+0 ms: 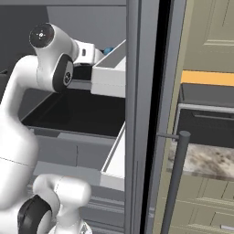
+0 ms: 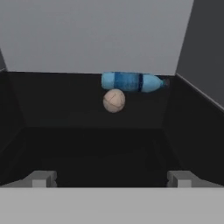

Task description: Pick the egg and butter from the fridge and place them by the bowl for mixing.

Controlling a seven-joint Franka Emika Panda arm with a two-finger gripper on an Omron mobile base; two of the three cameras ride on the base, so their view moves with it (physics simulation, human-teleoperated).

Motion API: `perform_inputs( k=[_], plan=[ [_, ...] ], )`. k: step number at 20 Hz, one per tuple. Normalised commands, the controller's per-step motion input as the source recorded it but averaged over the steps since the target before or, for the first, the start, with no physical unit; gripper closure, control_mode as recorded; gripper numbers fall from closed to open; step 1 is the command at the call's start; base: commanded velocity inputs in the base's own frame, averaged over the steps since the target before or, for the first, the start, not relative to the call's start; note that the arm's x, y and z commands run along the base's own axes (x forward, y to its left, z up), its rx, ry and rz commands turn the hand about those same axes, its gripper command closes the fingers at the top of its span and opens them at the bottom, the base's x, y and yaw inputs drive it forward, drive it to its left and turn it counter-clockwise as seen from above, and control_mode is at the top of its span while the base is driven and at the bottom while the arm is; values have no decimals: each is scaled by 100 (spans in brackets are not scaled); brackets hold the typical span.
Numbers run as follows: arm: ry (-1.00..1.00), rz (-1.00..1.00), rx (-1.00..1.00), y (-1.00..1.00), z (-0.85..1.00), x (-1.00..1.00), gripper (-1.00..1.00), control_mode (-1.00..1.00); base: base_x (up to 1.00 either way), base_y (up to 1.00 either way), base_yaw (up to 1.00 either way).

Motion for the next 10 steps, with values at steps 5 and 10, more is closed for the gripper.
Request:
perform_inputs(
  k=[5,10],
  plan=[
    [-1,0,0,0,-9,24,-100,-100,0,0,0],
    [0,0,0,0,0,41,-100,-100,0,0,0]
  ],
)
